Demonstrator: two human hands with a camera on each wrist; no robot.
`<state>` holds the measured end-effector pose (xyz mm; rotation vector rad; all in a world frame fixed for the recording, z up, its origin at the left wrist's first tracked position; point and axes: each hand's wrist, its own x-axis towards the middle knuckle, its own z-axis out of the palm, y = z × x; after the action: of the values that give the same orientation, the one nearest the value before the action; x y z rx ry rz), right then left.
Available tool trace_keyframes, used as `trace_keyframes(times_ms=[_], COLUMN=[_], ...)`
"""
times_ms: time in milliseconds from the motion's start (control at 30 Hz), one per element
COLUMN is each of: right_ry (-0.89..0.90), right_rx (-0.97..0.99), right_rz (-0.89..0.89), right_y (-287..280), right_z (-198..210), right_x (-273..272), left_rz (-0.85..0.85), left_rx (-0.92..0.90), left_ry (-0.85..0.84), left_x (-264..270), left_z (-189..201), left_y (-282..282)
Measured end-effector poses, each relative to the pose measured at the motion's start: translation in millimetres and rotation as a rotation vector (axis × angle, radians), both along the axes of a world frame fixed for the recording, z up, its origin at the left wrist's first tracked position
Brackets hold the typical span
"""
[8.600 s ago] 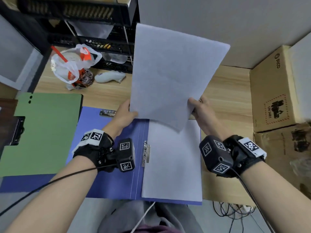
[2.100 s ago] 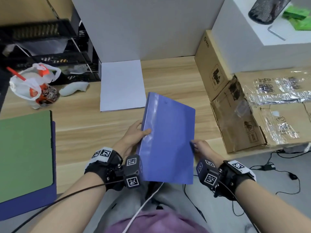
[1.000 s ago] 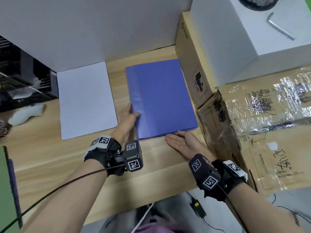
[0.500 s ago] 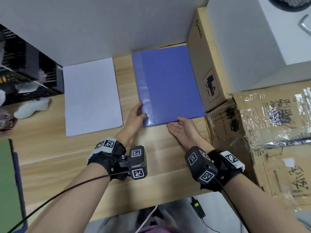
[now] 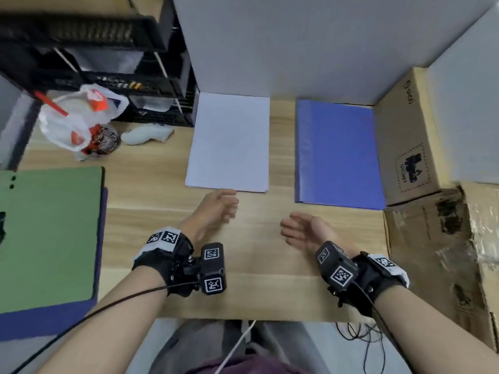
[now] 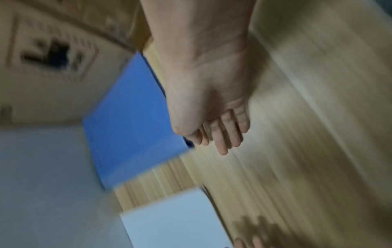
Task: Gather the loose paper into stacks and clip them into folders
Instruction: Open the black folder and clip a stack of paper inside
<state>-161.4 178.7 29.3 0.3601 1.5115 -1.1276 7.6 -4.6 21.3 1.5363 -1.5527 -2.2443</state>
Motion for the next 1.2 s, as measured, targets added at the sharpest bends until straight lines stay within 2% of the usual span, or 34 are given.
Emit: trace_keyframes(times_ms=[100,233,333,433,500,667,733,867,933,1100,1200], right_ry=[0.042,0.073,0.096,0.128,0.131,0.155,0.166,0.154,0.143,0.125,0.146], right_rx=[-0.048,-0.085,-0.096,-0.098,-0.087,-0.029,-0.038,-0.048,-0.058,-0.044,-0.039], right_rz=[0.151,0.388,0.565,0.716,0.792,0.791,0.776,0.759,0.741,0.674,0.690], right_y=[-50.2,-116.9,-150.0,-169.2,-177.8,-197.2,-206.2,-215.2,-214.0,-201.9,-188.3], right_z=[6.8,13.5,10.0,6.3,3.3,-6.4,-10.0,-11.2,-14.3,-16.4,-16.4], right_x=[49.0,121.6,172.9,212.9,230.8,256.4,265.7,278.0,278.9,273.7,263.1], left_rz=[0.222,0.377,0.338,0.128,0.012,-0.039,0.018,0.332,0.368,0.321,0.361], left_rx=[-0.056,-0.333,-0.417,-0.440,-0.432,-0.344,-0.372,-0.476,-0.422,-0.341,-0.247], left_ry=[-0.024,-0.196,-0.416,-0.617,-0.623,-0.508,-0.506,-0.608,-0.632,-0.756,-0.656], left_x=[81.1,199.6,283.8,335.8,344.1,329.6,329.4,346.1,352.7,348.8,344.9], left_z=[-0.9,-8.1,-22.2,-32.3,-32.1,-19.4,-12.6,-3.5,-3.0,-8.7,-8.4], left_y=[-33.4,-73.2,-91.6,-96.8,-93.8,-73.6,-72.0,-88.2,-98.3,-105.6,-92.4])
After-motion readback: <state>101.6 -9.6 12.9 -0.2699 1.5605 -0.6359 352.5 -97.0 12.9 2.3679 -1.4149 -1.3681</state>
